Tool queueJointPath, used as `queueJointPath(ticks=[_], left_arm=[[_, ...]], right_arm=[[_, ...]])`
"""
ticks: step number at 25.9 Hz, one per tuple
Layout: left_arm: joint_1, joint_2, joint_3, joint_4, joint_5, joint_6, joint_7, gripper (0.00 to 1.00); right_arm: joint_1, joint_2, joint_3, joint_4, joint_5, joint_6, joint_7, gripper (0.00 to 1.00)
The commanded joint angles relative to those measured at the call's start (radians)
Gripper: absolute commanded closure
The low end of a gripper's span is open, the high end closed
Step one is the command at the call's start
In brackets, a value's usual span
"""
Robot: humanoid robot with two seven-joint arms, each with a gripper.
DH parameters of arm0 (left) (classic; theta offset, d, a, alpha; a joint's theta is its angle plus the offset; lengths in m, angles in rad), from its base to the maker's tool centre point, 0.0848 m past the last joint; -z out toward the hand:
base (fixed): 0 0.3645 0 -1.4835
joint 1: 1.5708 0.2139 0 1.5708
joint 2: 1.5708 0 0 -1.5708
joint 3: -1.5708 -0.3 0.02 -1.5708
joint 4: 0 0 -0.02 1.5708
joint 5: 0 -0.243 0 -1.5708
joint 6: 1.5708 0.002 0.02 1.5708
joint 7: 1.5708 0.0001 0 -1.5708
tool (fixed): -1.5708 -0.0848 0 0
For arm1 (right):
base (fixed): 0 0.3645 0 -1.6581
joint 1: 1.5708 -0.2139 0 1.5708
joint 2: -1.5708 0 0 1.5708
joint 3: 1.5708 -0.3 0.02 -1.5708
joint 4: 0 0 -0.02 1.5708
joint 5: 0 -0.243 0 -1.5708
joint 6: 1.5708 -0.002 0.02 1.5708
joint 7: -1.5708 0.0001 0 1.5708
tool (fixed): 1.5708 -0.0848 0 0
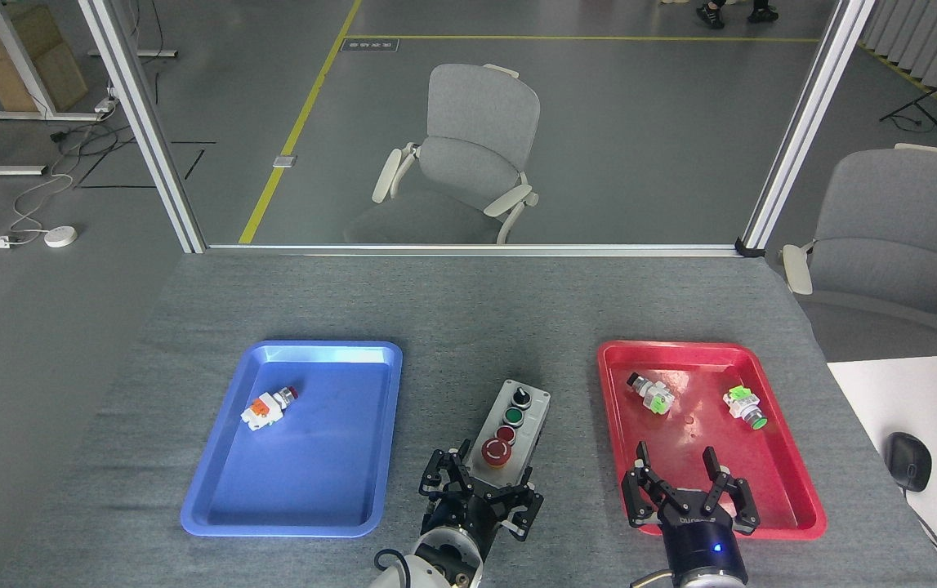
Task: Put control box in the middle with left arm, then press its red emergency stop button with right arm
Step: 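Lower the control box onto the table between the trays, then open the left gripper and withdraw it toward the robot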
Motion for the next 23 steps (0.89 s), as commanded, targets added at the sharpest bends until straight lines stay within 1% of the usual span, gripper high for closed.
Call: queueJointPath(ticks=[1,2,3,4,6,8,10,12,16,17,19,21,23], left_arm=[[0.046,0.011,0.002,-0.011,-0.006,-0.004,0.008,0.03],[0.049,0.013,0.004,-0.013,-0.004,-0.004,0.008,0.03],[0.054,0.016,0.004,-0.014,-0.004,-0.002,0.010,0.02],[0.067,0.022,0.005,-0.017,-0.003,-0.002,0.010,0.02],[0.087,0.033,0.008,-0.048,-0.003,-0.002,0.010,0.02],[0.109,0.066,0.011,-0.096,0.000,-0.002,0.010,0.02],[0.137,0.108,0.013,-0.152,0.000,-0.001,0.010,0.02],[0.166,0.151,0.016,-0.212,0.002,0.002,0.008,0.02],[0.241,0.240,0.079,-0.361,0.002,-0.004,0.007,0.02],[0.262,0.267,0.094,-0.407,0.002,-0.005,0.005,0.02],[0.304,0.327,0.122,-0.507,0.003,-0.010,0.003,0.02],[0.357,0.379,0.179,-0.611,0.003,-0.016,0.003,0.02],[0.423,0.401,0.274,-0.695,0.005,-0.042,0.007,0.02]], right_arm=[[0.000,0.001,0.000,-0.006,0.000,-0.006,0.002,0.06],[0.001,0.003,0.000,-0.006,0.000,-0.008,0.005,0.08],[0.001,0.003,0.000,-0.004,-0.002,-0.012,0.008,0.11],[0.000,-0.002,0.000,-0.001,-0.006,-0.015,0.010,0.18],[-0.002,-0.006,0.006,0.001,-0.009,-0.025,0.010,0.27],[0.000,-0.005,0.011,0.001,-0.003,-0.058,0.008,0.42],[-0.002,-0.005,0.011,0.001,-0.005,-0.110,0.008,0.54],[0.000,-0.005,0.011,-0.001,-0.005,-0.138,0.010,0.70],[-0.004,-0.006,0.014,-0.001,0.001,-0.187,0.010,0.95],[-0.005,-0.005,0.014,-0.004,0.001,-0.207,0.010,1.00],[-0.017,-0.003,0.016,-0.004,0.001,-0.247,0.010,1.00],[-0.022,-0.002,0.029,-0.002,0.003,-0.267,0.010,1.00],[-0.027,-0.002,0.054,-0.001,0.014,-0.270,0.019,1.00]])
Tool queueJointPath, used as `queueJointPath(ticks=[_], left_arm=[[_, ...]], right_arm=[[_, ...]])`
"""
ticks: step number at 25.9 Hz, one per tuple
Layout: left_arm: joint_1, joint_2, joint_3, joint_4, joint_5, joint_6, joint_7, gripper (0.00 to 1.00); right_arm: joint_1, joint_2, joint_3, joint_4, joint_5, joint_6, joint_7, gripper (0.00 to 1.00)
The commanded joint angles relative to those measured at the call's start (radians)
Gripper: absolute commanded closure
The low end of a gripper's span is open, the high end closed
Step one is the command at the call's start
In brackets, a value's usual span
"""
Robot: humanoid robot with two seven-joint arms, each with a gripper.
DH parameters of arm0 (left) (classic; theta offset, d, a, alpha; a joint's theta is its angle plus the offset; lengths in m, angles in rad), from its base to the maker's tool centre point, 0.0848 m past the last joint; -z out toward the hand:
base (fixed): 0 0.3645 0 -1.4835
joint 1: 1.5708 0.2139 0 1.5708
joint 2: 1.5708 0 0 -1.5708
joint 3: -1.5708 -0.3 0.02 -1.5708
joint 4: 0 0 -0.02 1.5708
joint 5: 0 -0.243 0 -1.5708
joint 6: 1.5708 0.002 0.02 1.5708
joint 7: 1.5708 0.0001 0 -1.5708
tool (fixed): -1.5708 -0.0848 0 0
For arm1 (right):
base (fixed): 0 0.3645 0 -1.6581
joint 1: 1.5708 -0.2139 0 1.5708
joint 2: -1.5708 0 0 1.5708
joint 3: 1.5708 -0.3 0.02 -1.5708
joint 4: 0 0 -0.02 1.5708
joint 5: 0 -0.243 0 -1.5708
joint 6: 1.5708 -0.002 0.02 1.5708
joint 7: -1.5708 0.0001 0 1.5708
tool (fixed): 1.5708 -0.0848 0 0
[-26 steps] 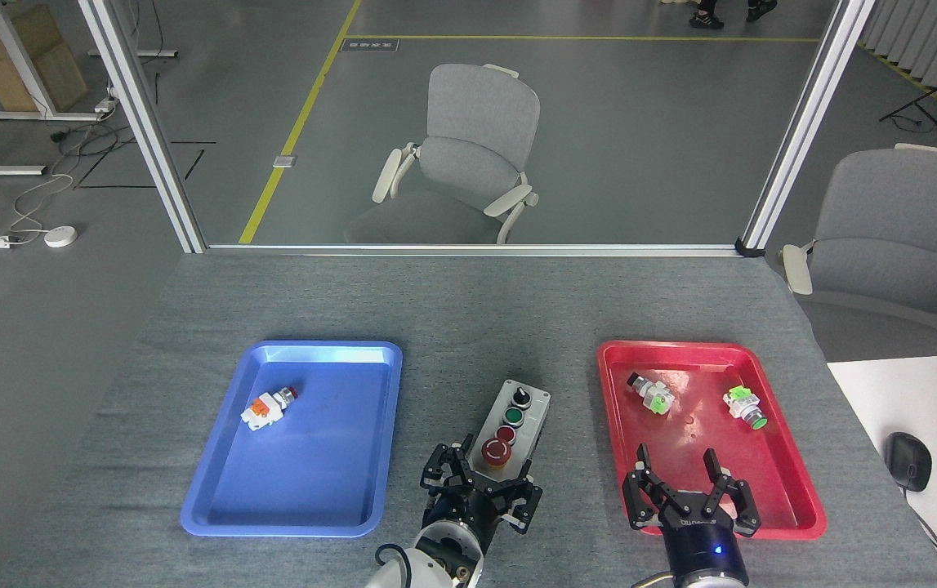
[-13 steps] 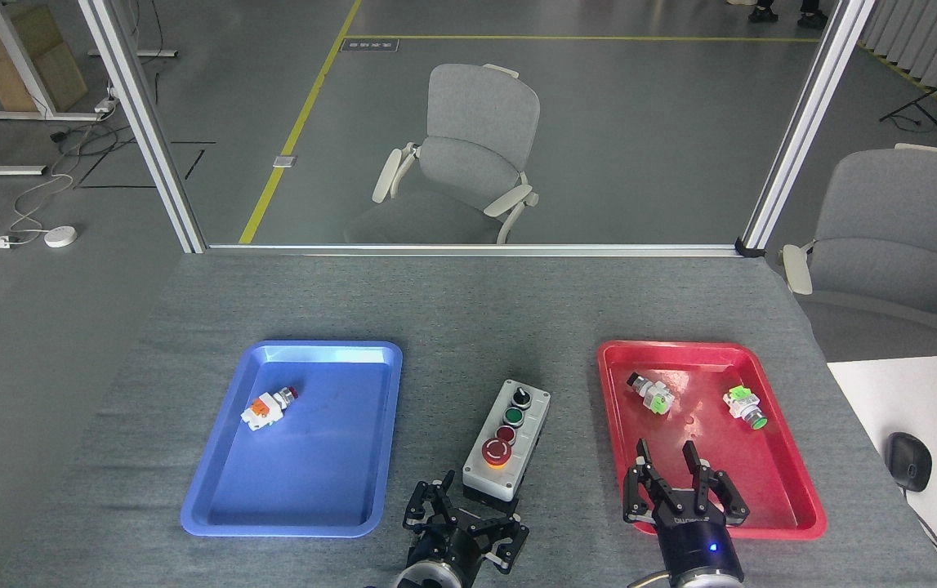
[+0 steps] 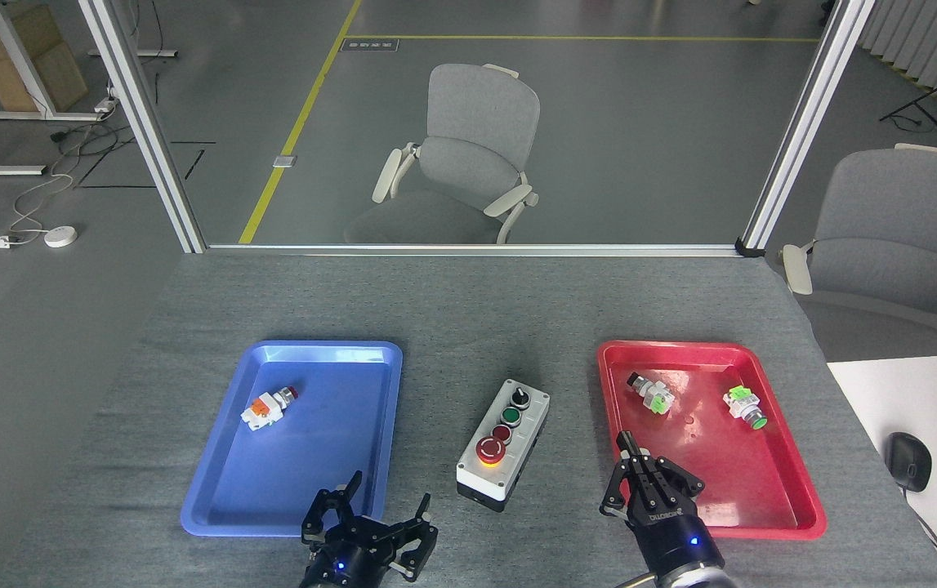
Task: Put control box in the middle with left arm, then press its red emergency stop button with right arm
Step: 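Open the left gripper and withdraw it toward the robot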
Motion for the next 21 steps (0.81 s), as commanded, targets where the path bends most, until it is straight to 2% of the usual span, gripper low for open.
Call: queueJointPath(ticks=[1,5,11,14,21], left_arm=[[0.110,0.053,0.158,-0.162,0.001,-0.044,0.005,0.02],[0.193,0.039,0.419,-0.240,0.033,-0.152,0.007,0.01],[0.194,0.022,0.683,-0.228,0.230,-0.283,0.008,0.01],[0.184,0.020,0.750,-0.214,0.250,-0.318,0.013,0.01],[0.184,0.030,0.758,-0.182,0.234,-0.314,0.064,0.02]], right_arm=[[-0.018,0.003,0.034,0.002,0.016,-0.020,0.022,1.00],[-0.070,0.009,0.106,0.017,0.016,-0.013,0.065,1.00],[-0.104,0.013,0.204,0.051,0.016,-0.033,0.065,1.00],[-0.119,0.012,0.241,0.066,0.017,-0.027,0.070,1.00],[-0.187,0.023,0.295,0.154,0.017,-0.027,0.083,1.00]])
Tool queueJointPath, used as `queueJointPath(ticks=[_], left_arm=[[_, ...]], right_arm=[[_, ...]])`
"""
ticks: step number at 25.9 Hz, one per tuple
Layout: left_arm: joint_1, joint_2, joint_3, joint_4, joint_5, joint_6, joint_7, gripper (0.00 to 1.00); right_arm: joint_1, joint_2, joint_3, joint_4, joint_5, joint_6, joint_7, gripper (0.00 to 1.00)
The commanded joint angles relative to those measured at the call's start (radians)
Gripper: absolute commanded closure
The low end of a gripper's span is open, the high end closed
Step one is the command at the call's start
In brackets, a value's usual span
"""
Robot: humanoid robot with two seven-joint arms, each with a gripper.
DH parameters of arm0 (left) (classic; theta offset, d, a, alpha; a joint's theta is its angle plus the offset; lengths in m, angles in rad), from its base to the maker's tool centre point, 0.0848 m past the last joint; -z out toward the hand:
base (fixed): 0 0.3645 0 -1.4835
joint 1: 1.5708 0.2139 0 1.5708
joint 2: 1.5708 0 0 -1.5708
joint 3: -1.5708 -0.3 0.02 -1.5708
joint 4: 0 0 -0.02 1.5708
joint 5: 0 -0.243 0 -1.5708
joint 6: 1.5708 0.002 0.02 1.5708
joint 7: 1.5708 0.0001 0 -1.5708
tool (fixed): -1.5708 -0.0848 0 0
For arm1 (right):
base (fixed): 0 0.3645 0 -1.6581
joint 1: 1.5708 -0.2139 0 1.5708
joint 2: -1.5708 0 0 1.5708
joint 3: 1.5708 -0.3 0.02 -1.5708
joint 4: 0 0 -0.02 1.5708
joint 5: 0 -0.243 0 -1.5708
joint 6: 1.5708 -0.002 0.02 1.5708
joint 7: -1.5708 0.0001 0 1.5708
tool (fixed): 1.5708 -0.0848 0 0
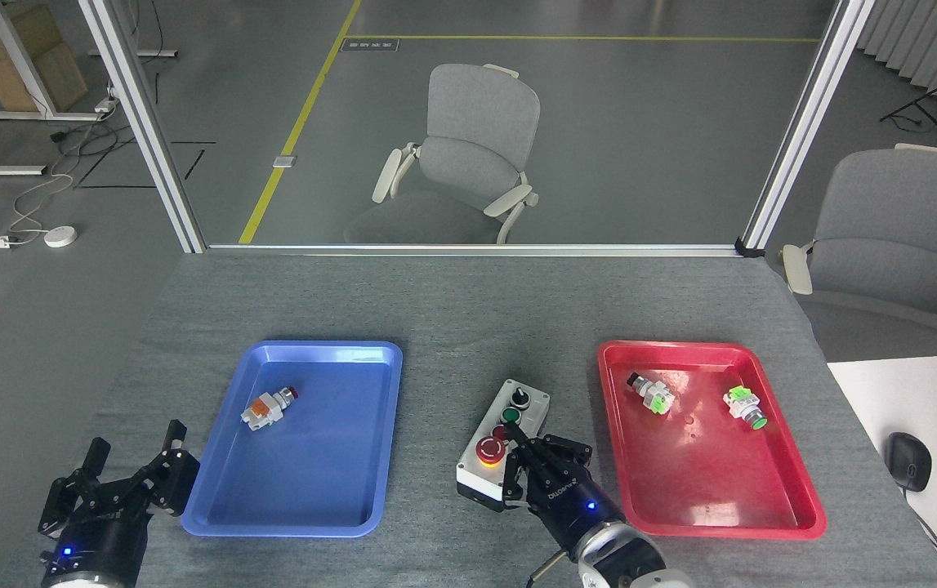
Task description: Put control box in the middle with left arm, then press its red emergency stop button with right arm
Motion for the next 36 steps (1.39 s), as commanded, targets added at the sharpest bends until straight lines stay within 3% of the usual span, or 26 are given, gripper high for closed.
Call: queueJointPath(ticks=[1,16,24,25,27,30,36], left_arm=[[0.001,0.010,0.005,0.016,-0.010,0.000,0.014,0.02],[0.007,0.007,0.003,0.010,-0.009,-0.046,0.057,0.01],[0.003,0.004,0.002,0.022,-0.010,-0.048,0.057,0.01],[0.003,0.005,0.000,0.022,-0.012,-0.048,0.057,0.01],[0.001,0.010,0.002,0.025,-0.012,-0.048,0.057,0.01],[-0.001,0.012,0.002,0.034,-0.012,-0.048,0.057,0.01],[0.010,-0.001,-0.037,0.051,-0.012,-0.048,0.063,0.01]], right_arm=[[-0.030,0.003,0.030,0.045,0.000,0.004,0.005,1.00],[-0.056,0.007,0.077,0.174,0.000,0.010,0.003,1.00],[-0.059,0.009,0.062,0.133,-0.011,0.030,-0.063,1.00],[-0.060,0.007,0.061,0.119,-0.014,0.034,-0.072,0.95],[-0.062,0.003,0.053,0.074,-0.029,0.083,-0.075,0.53],[-0.048,0.001,-0.042,0.001,-0.071,0.123,-0.075,0.01],[-0.017,-0.063,-0.219,-0.021,-0.081,0.116,-0.072,0.01]])
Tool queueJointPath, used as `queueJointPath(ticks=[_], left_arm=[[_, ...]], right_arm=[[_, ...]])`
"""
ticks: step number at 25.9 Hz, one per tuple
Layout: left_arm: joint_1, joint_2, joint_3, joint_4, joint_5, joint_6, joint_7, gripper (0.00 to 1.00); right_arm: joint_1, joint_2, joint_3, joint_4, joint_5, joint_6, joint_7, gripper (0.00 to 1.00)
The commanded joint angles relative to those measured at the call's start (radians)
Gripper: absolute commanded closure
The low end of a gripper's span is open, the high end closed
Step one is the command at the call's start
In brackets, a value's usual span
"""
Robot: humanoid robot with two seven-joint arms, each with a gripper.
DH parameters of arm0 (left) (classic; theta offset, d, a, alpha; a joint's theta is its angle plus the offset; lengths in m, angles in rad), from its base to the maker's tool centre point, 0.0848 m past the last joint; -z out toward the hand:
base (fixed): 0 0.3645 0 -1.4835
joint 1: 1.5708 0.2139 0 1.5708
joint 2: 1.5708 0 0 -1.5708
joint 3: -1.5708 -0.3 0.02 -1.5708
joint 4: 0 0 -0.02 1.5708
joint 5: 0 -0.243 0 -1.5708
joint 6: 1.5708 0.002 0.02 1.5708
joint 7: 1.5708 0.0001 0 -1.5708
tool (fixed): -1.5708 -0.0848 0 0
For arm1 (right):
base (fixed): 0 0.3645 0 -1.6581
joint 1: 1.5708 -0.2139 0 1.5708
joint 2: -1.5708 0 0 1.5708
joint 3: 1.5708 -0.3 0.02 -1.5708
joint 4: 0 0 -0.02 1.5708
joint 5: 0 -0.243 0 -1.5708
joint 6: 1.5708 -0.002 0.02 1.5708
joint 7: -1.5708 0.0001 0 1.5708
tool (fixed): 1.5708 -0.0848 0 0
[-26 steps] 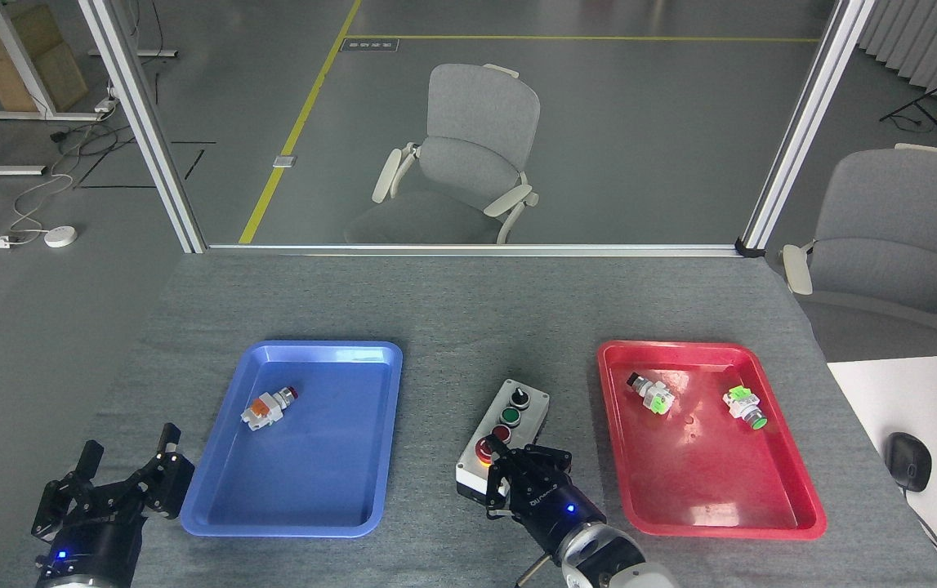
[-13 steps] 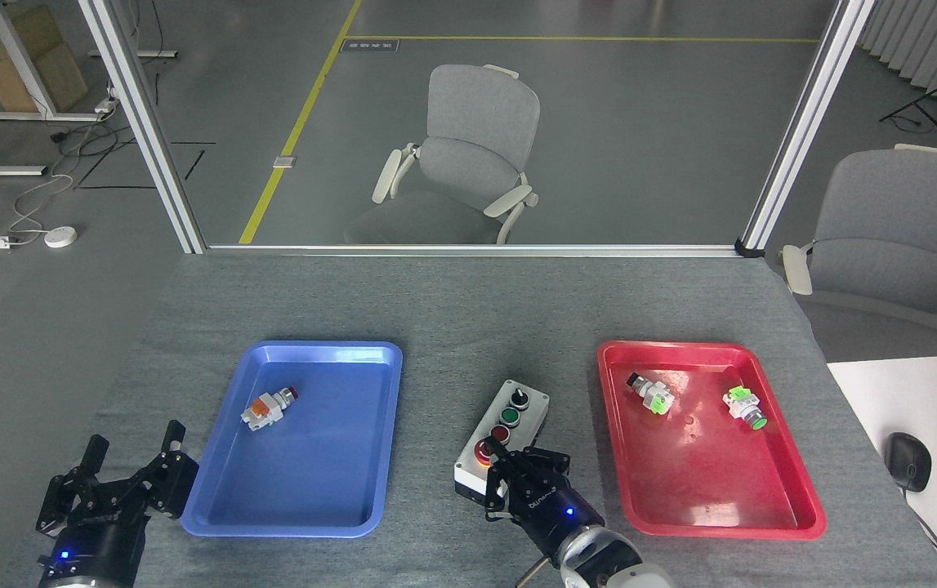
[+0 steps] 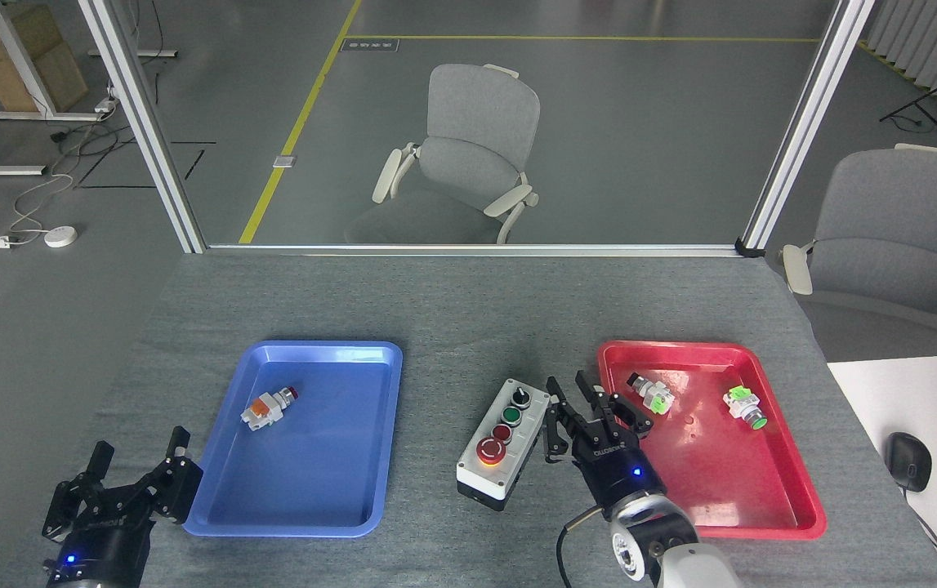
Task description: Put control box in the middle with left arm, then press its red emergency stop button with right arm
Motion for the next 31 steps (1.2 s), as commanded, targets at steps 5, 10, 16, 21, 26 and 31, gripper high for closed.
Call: queueJointPath(ticks=[5,10,16,21,26,31], left_arm=[[0.006,-0.035,-0.114,0.064,-0.003,0.003,0.020,0.01],[-0.003,-0.047,-0.109,0.089,0.008,0.006,0.034,0.01],[-0.003,-0.047,-0.109,0.089,0.012,0.006,0.037,0.01],[-0.003,-0.047,-0.109,0.090,0.012,0.006,0.035,0.01],[-0.003,-0.047,-0.109,0.090,0.012,0.006,0.037,0.01],[-0.003,-0.049,-0.109,0.089,0.012,0.006,0.037,0.01]], right_arm=[[0.051,-0.048,-0.211,-0.010,-0.005,-0.009,0.014,0.01],[0.082,-0.065,-0.277,-0.025,-0.007,-0.014,0.016,0.01],[0.115,-0.065,-0.318,-0.051,-0.005,-0.017,0.016,0.01],[0.148,-0.063,-0.326,-0.076,-0.004,-0.016,0.016,0.01],[0.168,-0.065,-0.326,-0.102,-0.004,-0.014,0.016,0.01],[0.183,-0.065,-0.326,-0.122,-0.004,-0.014,0.016,0.01]])
